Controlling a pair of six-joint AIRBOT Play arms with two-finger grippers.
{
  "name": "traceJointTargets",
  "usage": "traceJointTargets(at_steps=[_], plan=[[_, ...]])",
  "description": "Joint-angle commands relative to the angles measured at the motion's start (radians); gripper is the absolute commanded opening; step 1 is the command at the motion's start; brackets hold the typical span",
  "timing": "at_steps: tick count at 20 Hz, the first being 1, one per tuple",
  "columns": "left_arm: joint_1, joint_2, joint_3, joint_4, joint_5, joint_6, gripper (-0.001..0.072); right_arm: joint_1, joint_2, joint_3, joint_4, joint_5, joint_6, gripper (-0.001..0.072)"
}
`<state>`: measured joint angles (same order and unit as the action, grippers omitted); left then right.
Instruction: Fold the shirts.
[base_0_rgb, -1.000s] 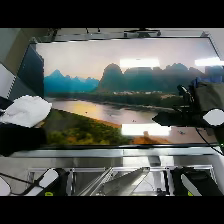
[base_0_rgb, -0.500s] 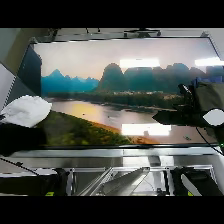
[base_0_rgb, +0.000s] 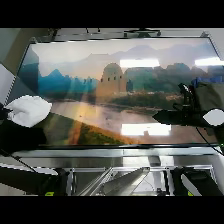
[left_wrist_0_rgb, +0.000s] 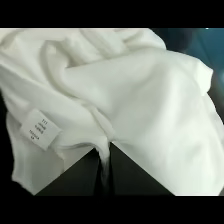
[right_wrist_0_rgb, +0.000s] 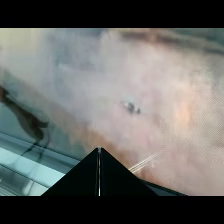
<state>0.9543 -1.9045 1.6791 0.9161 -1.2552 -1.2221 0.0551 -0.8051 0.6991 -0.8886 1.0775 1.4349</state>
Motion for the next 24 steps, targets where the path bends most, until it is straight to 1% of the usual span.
traceJointTargets(at_steps=[1,3,5,7,9,11,12,13,15,17,19,20,21,22,23,24], plan=[[-0.066,-0.022,0.082,-0.152,-0.170,0.005,0.0003,0.000,0.000,0.000,0.009,-0.016,0.001,0.0020],[-0.149,0.000,0.115,-0.330,-0.261,0.035,0.0002,0.000,0.001,0.000,0.022,-0.032,0.001,0.0020],[-0.271,0.061,0.121,-0.483,-0.302,0.049,0.0002,0.000,0.000,0.000,0.023,-0.063,0.002,0.0020],[-0.436,0.158,0.121,-0.586,-0.306,0.060,0.0002,0.000,0.001,0.000,0.023,-0.068,0.001,0.0021],[-0.604,0.254,0.121,-0.629,-0.301,0.075,0.0003,0.001,0.001,0.000,0.023,-0.065,0.001,0.0020],[-0.769,0.324,0.120,-0.589,-0.270,0.077,0.0004,0.001,0.000,0.000,0.022,-0.050,0.001,0.0020],[-0.846,0.344,0.120,-0.537,-0.265,0.073,0.0004,0.000,0.000,0.000,0.021,-0.048,0.001,0.0021],[-0.927,0.357,0.120,-0.462,-0.261,0.043,0.0004,0.000,0.000,0.000,0.021,-0.048,0.001,0.0021],[-1.063,0.362,0.099,-0.366,-0.241,0.006,0.0004,0.000,0.000,0.000,0.021,-0.048,0.001,0.0021],[-1.176,0.362,0.034,-0.358,-0.187,0.001,0.0015,0.000,0.000,0.000,0.018,-0.048,0.000,0.0021],[-1.270,0.361,-0.046,-0.358,-0.098,0.006,0.0021,-0.002,0.000,0.000,0.017,-0.054,0.000,0.0021],[-1.305,0.361,-0.084,-0.358,-0.060,0.019,0.0022,-0.003,0.000,0.000,0.017,-0.061,0.000,0.0034],[-1.336,0.361,-0.120,-0.359,-0.032,0.027,0.0023,-0.003,0.000,0.000,0.014,-0.072,0.000,0.0179],[-1.351,0.361,-0.137,-0.358,-0.019,0.037,0.0229,-0.009,0.000,0.000,0.016,-0.082,0.001,0.0418],[-1.350,0.361,-0.133,-0.358,-0.025,0.037,0.0525,-0.021,0.000,0.002,0.023,-0.090,0.001,0.0532],[-1.329,0.361,-0.107,-0.356,-0.047,0.035,0.0710,-0.043,0.000,0.010,0.022,-0.089,0.001,0.0531]])
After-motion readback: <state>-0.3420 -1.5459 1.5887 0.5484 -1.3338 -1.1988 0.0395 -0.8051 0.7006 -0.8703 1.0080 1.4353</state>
